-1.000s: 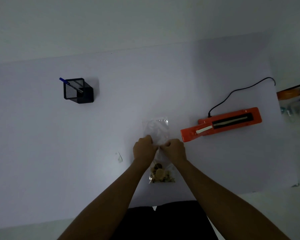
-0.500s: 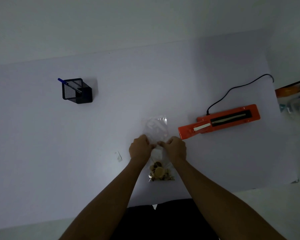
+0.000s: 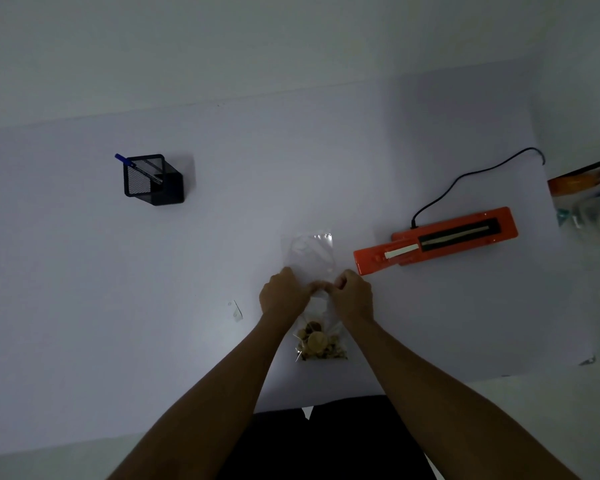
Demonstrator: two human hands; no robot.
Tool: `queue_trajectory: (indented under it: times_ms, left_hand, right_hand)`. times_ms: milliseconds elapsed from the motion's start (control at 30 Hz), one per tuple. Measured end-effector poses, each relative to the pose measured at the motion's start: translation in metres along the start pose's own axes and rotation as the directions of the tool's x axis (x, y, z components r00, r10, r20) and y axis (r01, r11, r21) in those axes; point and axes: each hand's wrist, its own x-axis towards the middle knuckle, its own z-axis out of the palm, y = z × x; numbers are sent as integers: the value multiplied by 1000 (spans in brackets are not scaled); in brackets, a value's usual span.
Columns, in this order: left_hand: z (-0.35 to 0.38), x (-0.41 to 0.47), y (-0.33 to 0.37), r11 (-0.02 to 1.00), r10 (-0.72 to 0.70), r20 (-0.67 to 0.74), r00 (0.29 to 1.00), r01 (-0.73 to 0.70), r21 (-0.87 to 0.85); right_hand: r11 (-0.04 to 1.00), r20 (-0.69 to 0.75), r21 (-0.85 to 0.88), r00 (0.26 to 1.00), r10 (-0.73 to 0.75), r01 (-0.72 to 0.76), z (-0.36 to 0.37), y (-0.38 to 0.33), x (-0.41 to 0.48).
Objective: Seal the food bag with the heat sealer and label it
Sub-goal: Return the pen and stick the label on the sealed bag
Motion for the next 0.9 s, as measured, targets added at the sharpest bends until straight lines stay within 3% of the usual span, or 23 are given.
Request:
queue_trajectory:
  times_ms: [433,667,900]
  left_hand:
    - [-1,10,-12,999,25,15,1000,-24,-35]
    - [4,7,-11,1000,13,18,1000,-13,-25]
    - [8,-4,-13,993,24,-1,1000,-24,-120]
  right_hand:
    - [999,27,-38,1000,4,-3,1,4,4]
    - [983,41,-184,999,2,5,0,-4,0]
    - [995,70,-65,995,-69,74,-1,2,-6]
